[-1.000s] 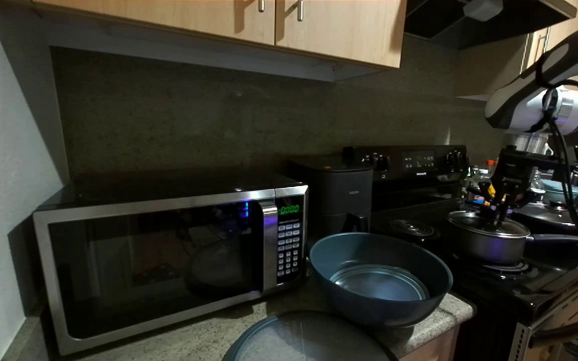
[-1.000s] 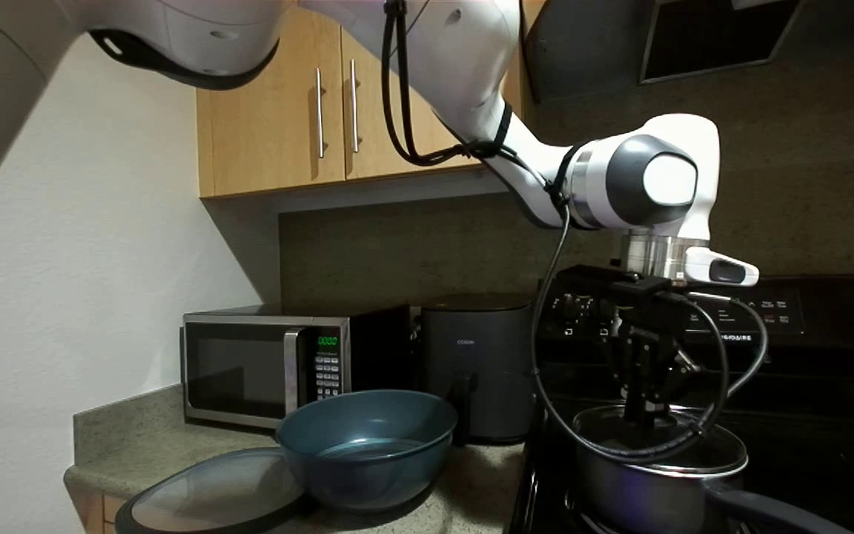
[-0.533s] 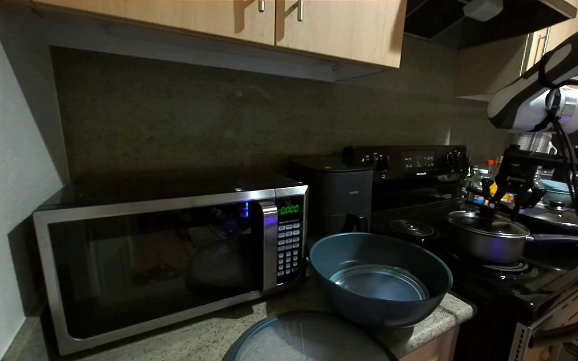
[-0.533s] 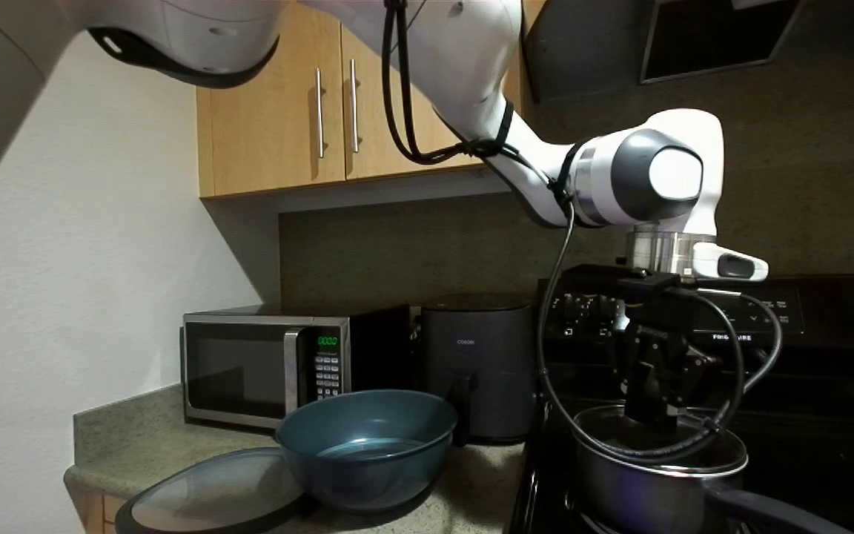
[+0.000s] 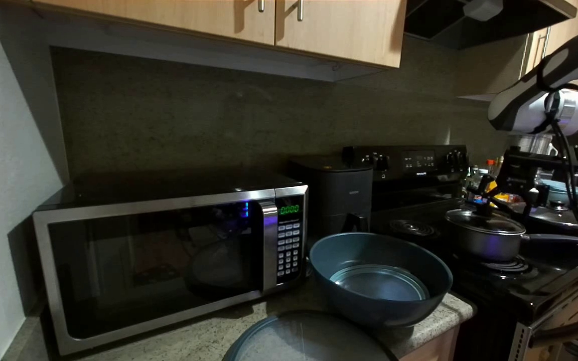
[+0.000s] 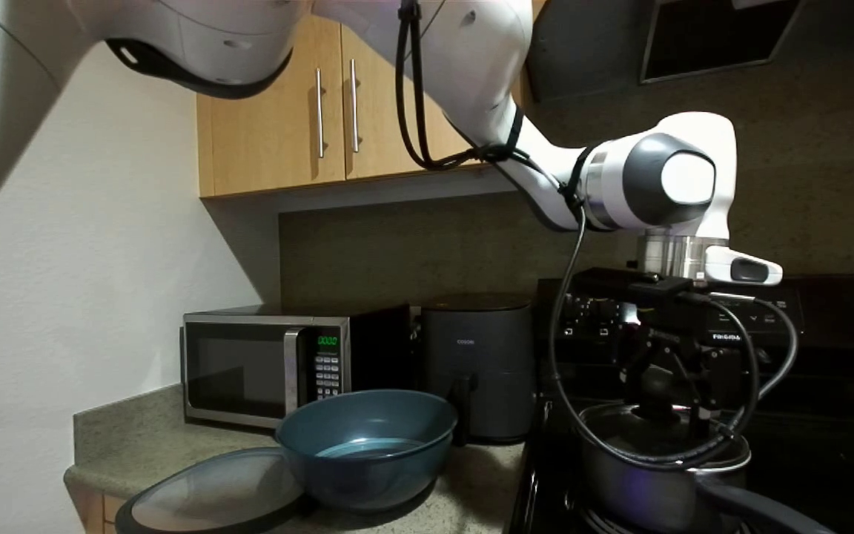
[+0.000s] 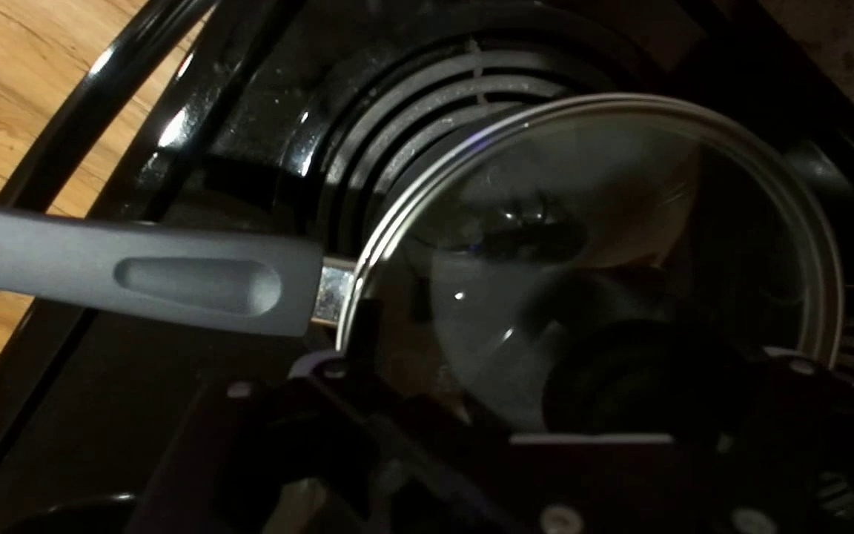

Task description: Remove the lid from the bowl and put it on the pan

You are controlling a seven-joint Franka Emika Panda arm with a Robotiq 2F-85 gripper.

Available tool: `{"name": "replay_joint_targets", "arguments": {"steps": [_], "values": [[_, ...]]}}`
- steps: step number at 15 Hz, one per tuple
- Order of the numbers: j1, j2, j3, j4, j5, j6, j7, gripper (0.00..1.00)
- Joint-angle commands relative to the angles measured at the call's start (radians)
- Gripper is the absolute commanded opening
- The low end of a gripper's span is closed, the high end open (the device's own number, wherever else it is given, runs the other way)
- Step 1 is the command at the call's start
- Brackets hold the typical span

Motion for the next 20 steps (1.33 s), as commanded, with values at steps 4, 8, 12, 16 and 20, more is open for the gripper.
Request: {"name": "replay_joint_targets", "arguments": {"steps": [4, 8, 12, 16, 20], "values": [[-0.011, 0.029, 0.008, 0.055, 0.02, 0.021, 0.01, 1.0], [-0.008, 0.029, 0.008, 0.065, 0.003, 0.0, 0.002, 1.0], [-0.017, 0.04, 0.011, 0.087, 0.019, -0.017, 0.001, 1.0], [-0.025, 0.053, 0.012, 0.104, 0.023, -0.032, -0.002, 0.74], [-0.032, 0.061, 0.018, 0.127, 0.041, -0.051, -0.006, 0.53]]}}
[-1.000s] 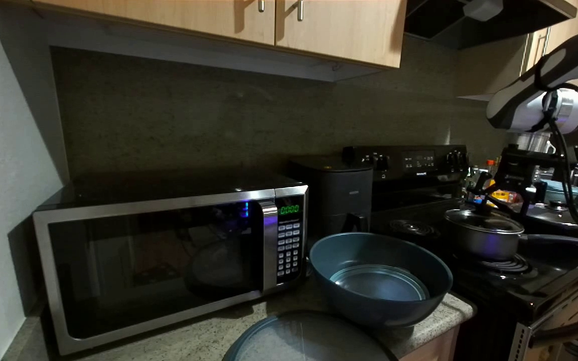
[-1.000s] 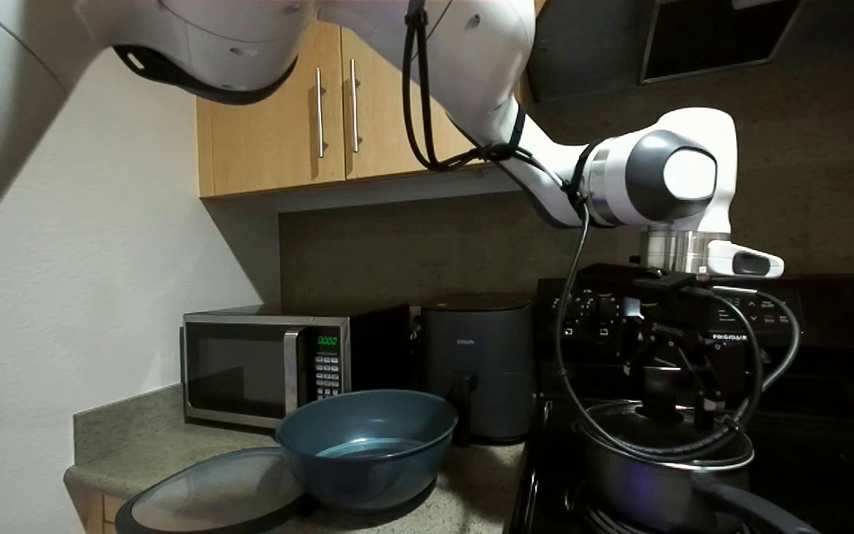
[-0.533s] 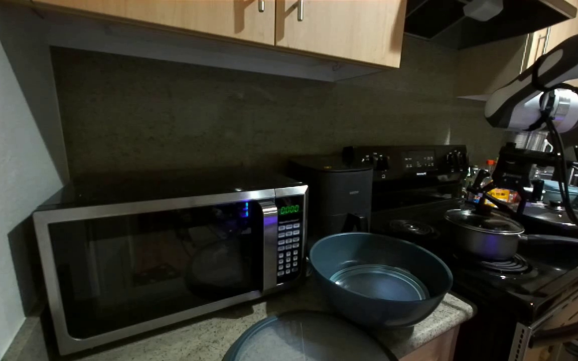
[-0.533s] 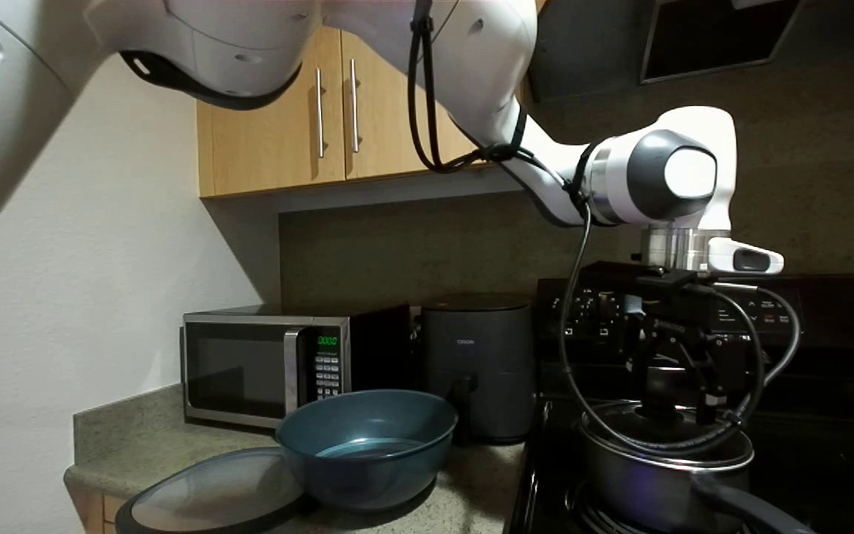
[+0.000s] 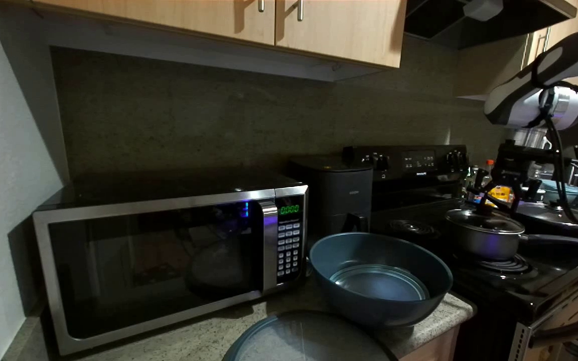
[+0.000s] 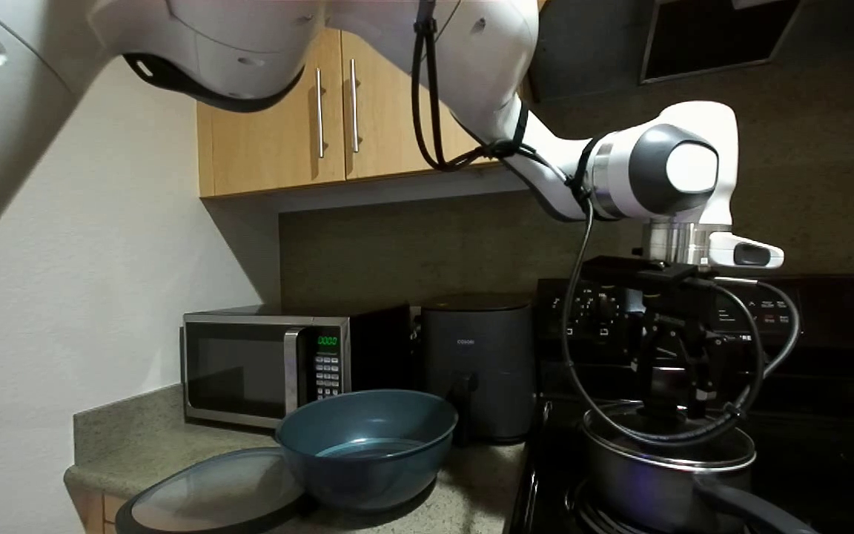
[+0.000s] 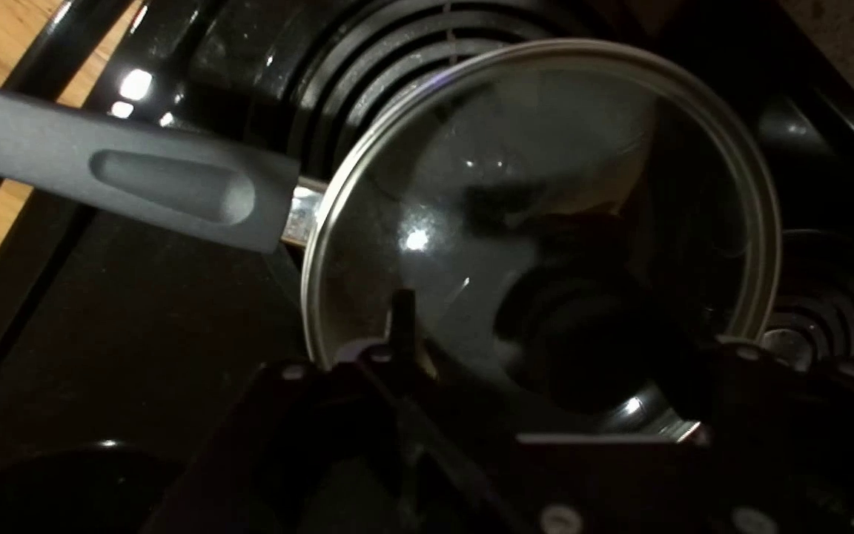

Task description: Remove the lid from the bowl and put it on the pan

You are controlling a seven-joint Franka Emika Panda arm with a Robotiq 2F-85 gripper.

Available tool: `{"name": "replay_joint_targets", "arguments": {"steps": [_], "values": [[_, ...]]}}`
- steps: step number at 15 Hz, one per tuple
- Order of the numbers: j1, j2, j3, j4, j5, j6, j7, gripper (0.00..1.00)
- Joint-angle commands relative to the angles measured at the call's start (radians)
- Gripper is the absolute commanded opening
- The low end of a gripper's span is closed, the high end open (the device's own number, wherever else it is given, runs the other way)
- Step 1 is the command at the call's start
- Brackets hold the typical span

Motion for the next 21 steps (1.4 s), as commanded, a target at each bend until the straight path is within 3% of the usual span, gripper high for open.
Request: {"name": "replay_joint_targets", "arguments": {"steps": [1, 2, 4, 5, 6, 7, 8, 9, 10, 12, 21], "values": [[-0.026, 0.024, 0.014, 0.039, 0.031, -0.044, -0.007, 0.45], [-0.029, 0.027, 0.015, 0.046, 0.039, -0.056, -0.009, 0.39], [-0.025, 0.029, 0.012, 0.054, 0.034, -0.067, -0.004, 0.78], [-0.011, 0.011, 0.01, 0.035, 0.02, -0.034, 0.002, 0.8], [-0.011, 0.014, 0.01, 0.037, 0.02, -0.036, 0.002, 0.59], [-0.011, 0.014, 0.011, 0.037, 0.019, -0.035, 0.002, 0.65], [-0.011, 0.015, 0.011, 0.037, 0.019, -0.035, 0.002, 0.72], [-0.011, 0.015, 0.011, 0.037, 0.019, -0.035, 0.002, 0.99], [-0.012, 0.015, 0.012, 0.037, 0.022, -0.036, 0.0, 0.96], [-0.014, 0.019, 0.014, 0.039, 0.026, -0.038, -0.001, 1.0], [-0.014, 0.036, 0.015, 0.05, 0.024, -0.058, 0.013, 1.0]]}}
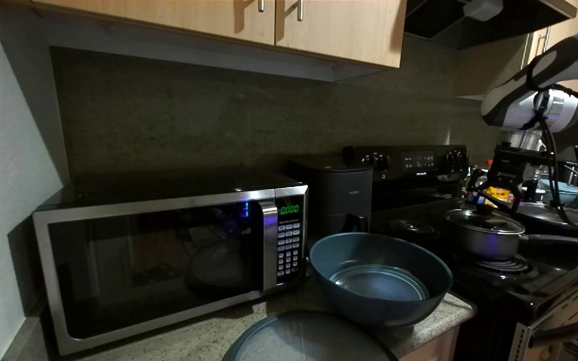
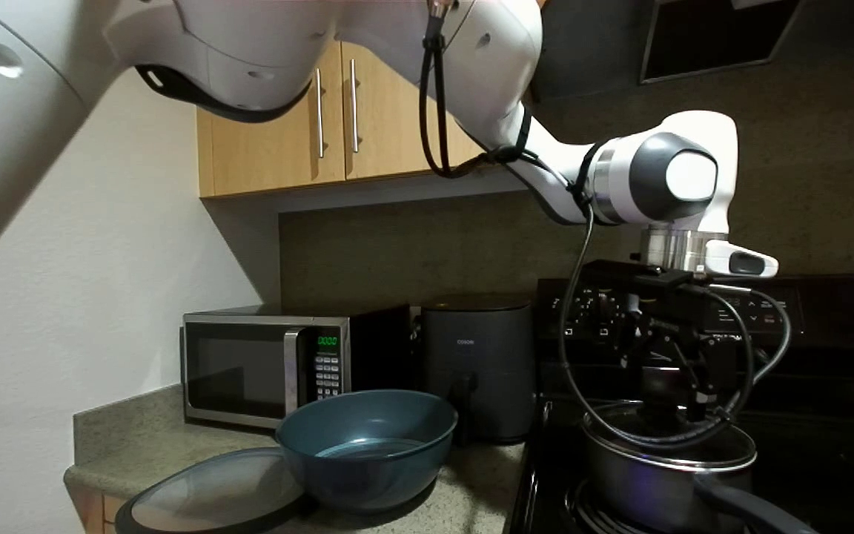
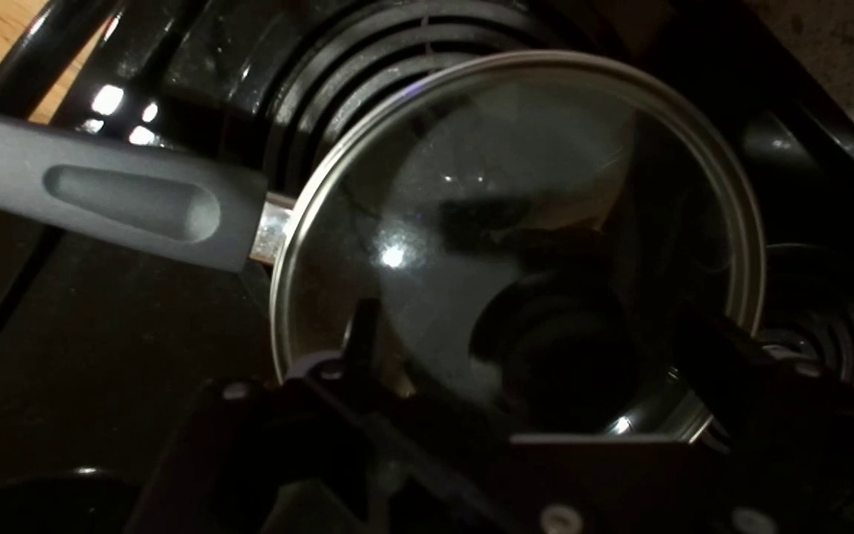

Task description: Remove the lid from the bowl and put it on the pan

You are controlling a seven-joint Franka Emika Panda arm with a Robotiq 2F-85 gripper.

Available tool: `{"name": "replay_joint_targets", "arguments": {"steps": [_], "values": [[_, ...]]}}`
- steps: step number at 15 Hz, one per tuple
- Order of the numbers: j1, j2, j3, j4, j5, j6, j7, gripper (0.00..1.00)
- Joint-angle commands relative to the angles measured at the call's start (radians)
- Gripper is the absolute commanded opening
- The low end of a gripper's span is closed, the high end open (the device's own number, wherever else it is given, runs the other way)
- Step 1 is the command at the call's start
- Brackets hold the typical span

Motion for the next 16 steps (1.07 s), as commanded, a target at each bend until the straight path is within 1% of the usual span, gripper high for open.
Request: {"name": "replay_joint_targets", "arguments": {"steps": [1, 3, 4, 5, 12, 15, 16], "values": [[-0.011, 0.007, 0.007, 0.018, 0.001, -0.027, 0.014, 0.96], [-0.012, 0.008, 0.008, 0.018, 0.005, -0.025, 0.014, 0.78], [-0.012, 0.008, 0.009, 0.017, 0.006, -0.024, 0.013, 0.75], [-0.012, 0.008, 0.009, 0.017, 0.007, -0.024, 0.015, 0.62], [-0.018, 0.009, 0.02, 0.023, 0.021, -0.039, 0.002, 0.16], [-0.019, 0.009, 0.021, 0.025, 0.026, -0.054, 0.0, 0.02], [-0.017, 0.01, 0.019, 0.026, 0.017, -0.055, -0.002, 0.0]]}}
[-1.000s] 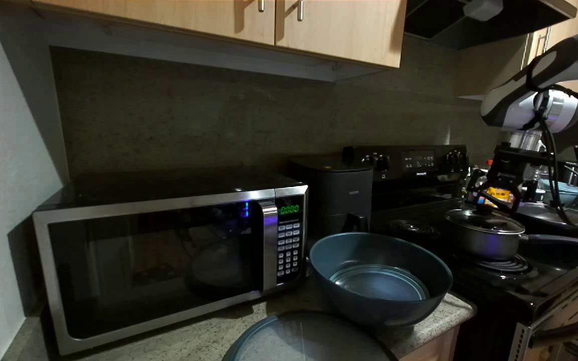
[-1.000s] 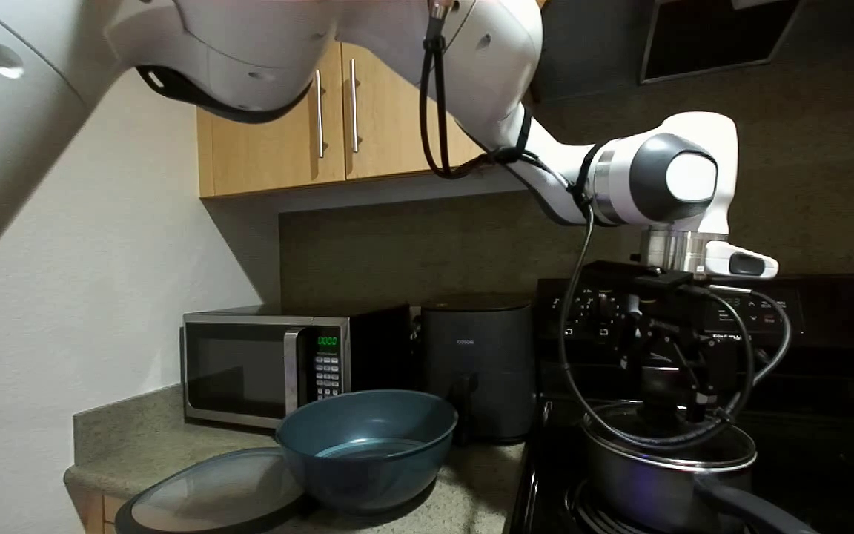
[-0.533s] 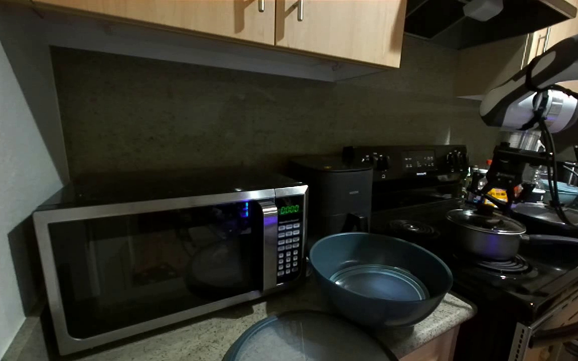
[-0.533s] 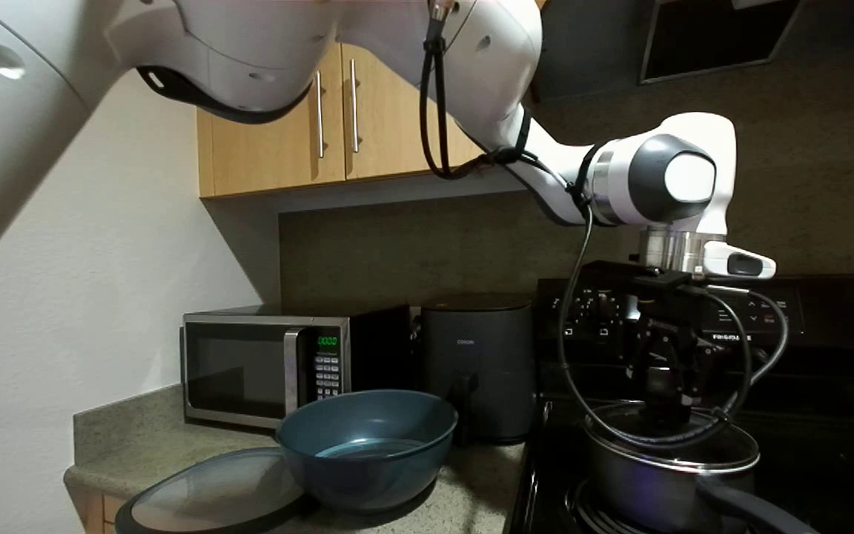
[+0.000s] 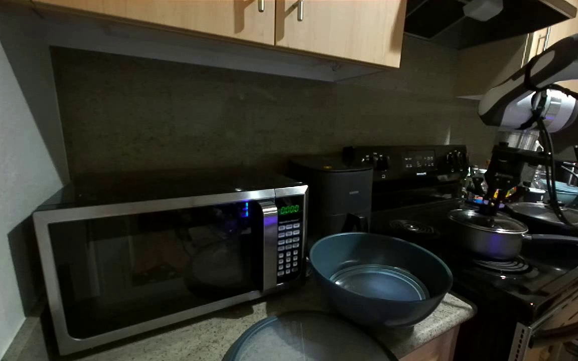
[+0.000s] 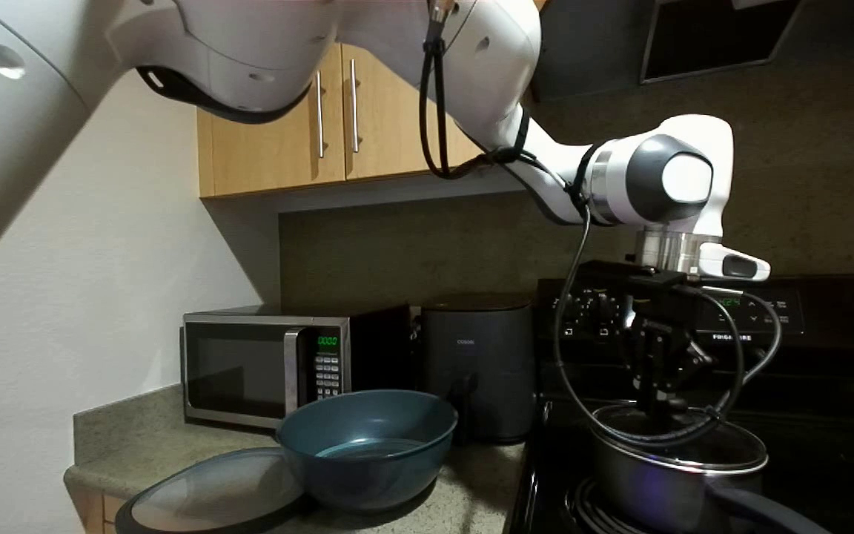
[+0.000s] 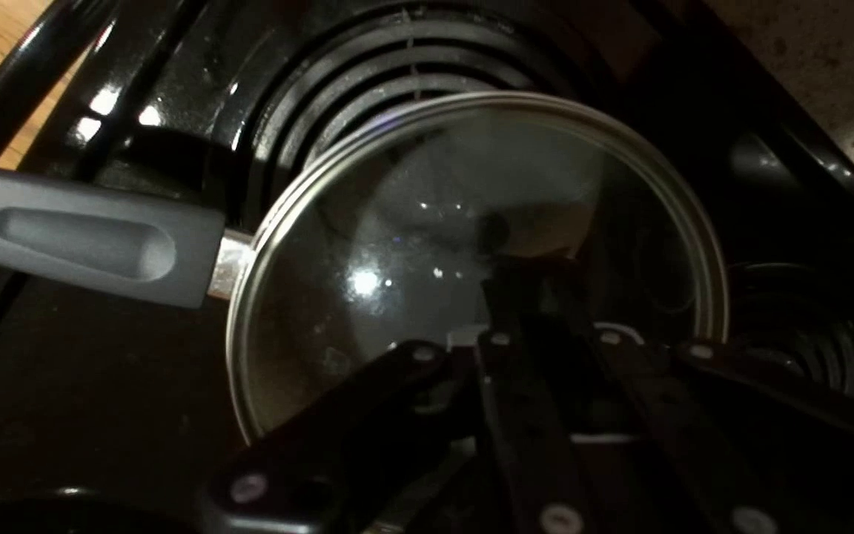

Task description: Remove the lid from the bowl and put it on the pan

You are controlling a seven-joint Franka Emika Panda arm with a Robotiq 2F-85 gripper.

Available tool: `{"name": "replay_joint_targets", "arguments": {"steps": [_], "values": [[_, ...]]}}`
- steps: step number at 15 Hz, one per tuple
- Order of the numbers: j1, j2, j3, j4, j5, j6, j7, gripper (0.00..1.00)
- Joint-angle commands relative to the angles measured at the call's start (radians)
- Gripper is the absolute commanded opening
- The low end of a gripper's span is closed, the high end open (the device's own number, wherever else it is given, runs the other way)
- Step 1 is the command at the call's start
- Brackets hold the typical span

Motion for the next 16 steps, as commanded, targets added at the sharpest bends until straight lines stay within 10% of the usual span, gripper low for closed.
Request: {"name": "replay_joint_targets", "arguments": {"steps": [1, 2, 3, 7, 8, 16], "values": [[-0.013, 0.007, 0.006, 0.02, 0.003, -0.024, 0.001, 0.3], [-0.011, 0.007, 0.004, 0.019, 0.0, -0.018, 0.005, 0.31], [-0.006, 0.003, 0.006, 0.006, -0.003, -0.007, 0.001, 0.07], [-0.007, 0.003, 0.005, 0.006, -0.003, -0.007, 0.001, 0.3], [-0.007, 0.003, 0.005, 0.007, -0.003, -0.007, 0.001, 0.56], [-0.001, 0.002, 0.002, -0.002, 0.008, 0.008, 0.046, 0.97]]}}
